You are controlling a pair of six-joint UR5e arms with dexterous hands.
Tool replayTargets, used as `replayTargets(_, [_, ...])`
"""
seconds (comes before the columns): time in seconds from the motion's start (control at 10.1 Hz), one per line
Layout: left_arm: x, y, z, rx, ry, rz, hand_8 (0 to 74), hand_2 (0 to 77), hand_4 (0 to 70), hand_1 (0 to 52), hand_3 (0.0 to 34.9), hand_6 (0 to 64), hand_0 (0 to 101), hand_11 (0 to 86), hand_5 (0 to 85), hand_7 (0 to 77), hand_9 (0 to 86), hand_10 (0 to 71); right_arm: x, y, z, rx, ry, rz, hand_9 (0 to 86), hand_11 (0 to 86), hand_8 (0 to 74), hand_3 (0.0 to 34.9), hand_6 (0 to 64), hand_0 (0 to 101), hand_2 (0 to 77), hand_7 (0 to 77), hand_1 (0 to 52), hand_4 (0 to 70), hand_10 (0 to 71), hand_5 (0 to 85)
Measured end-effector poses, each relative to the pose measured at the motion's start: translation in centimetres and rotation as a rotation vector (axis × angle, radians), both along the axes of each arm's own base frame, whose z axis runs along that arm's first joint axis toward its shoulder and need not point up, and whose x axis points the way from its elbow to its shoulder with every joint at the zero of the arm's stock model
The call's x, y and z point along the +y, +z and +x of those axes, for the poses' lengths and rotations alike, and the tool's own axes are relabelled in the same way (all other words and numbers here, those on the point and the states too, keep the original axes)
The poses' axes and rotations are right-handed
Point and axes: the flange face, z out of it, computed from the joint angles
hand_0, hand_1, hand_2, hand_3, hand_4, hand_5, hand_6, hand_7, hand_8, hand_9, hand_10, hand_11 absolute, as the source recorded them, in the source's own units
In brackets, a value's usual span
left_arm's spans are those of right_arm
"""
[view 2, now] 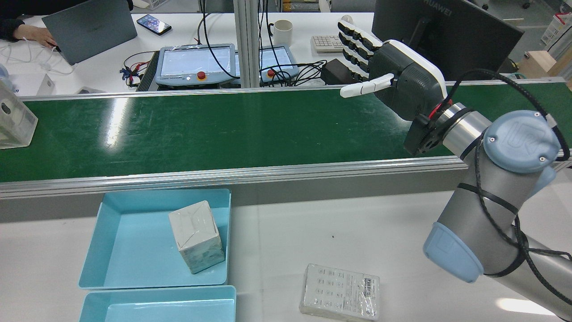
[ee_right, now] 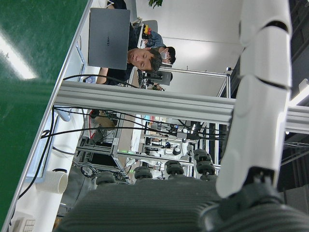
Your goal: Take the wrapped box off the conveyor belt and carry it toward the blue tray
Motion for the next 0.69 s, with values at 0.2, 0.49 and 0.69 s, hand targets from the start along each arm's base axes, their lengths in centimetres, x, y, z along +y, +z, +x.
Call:
replayTargets(0.2, [0.0, 0.0, 0.0, 0.0, 0.0, 0.0, 0.0, 0.5, 0.0, 0.0, 0.0, 0.0, 0, 0.0, 1.1, 0.0, 0.0, 0.5, -1.3, 1.3, 0.0, -0.006, 0.008, -0.031, 1.1, 1.1, 0.5, 18.6, 0.0, 46, 10.9, 0.0, 12.5, 0.0, 0.0, 7.1])
replayTargets(0.49, [0.0, 0.0, 0.0, 0.0, 0.0, 0.0, 0.0, 1.1, 0.0, 0.0, 0.0, 0.0, 0, 0.0, 1.1, 0.0, 0.0, 0.5, -2.6, 1.3, -0.3, -0.016, 0.013, -0.044, 1.1, 1.1, 0.5, 11.0, 0.0, 44, 12.5, 0.0, 10.4, 0.5, 0.0, 7.1])
replayTargets(0.69, [0.0, 0.0, 0.0, 0.0, 0.0, 0.0, 0.0, 0.5, 0.0, 0.0, 0.0, 0.0, 0, 0.0, 1.1, 0.0, 0.0, 0.5, -3.2, 1.1, -0.6, -0.02, 0.015, -0.048, 1.1, 1.1, 1.1, 1.9, 0.0, 43, 11.4, 0.0, 9.8, 1.1, 1.1, 7.1])
